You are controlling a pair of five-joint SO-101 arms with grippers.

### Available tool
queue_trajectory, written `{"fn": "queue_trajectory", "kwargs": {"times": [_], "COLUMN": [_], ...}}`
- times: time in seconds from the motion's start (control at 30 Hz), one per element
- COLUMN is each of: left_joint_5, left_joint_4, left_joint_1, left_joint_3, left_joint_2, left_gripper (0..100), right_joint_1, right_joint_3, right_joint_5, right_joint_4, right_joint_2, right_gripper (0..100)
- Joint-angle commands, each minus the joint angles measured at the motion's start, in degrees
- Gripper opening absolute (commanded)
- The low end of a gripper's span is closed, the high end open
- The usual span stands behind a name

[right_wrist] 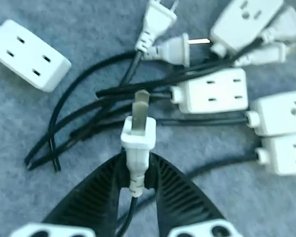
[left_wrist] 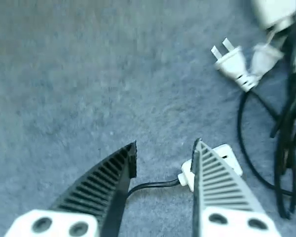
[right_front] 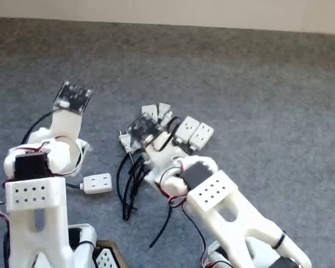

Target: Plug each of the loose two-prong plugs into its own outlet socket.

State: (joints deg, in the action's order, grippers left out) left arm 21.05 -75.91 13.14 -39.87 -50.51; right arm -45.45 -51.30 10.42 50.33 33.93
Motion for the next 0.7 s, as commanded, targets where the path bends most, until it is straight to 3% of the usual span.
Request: {"fn": "queue_trajectory", "kwargs": {"times": [0.0,0.13,0.37,0.67], "left_joint_5": [0.2,-0.1,-4.8,-9.2], "left_joint_4": [-7.0,-6.4,6.5,14.1], "left_joint_1": [-6.0,-10.3,-13.5,-19.1], "left_joint_3": [12.6,8.2,-4.0,-10.1], "left_joint_2": [-0.5,-0.3,-0.6,-0.7], "left_gripper": [20,20,25,27], "right_joint_1": [-2.2,-3.9,-7.1,-7.5], "right_joint_3": [-2.8,-5.5,-7.2,-10.2], "right_joint_5": [0.4,-1.3,-4.0,-8.4], "right_joint_4": [-10.7,-14.2,-15.6,-18.6], "right_joint_2": [-1.6,-2.0,-2.0,-2.0], "right_gripper": [0.5,0.5,0.5,0.5]}}
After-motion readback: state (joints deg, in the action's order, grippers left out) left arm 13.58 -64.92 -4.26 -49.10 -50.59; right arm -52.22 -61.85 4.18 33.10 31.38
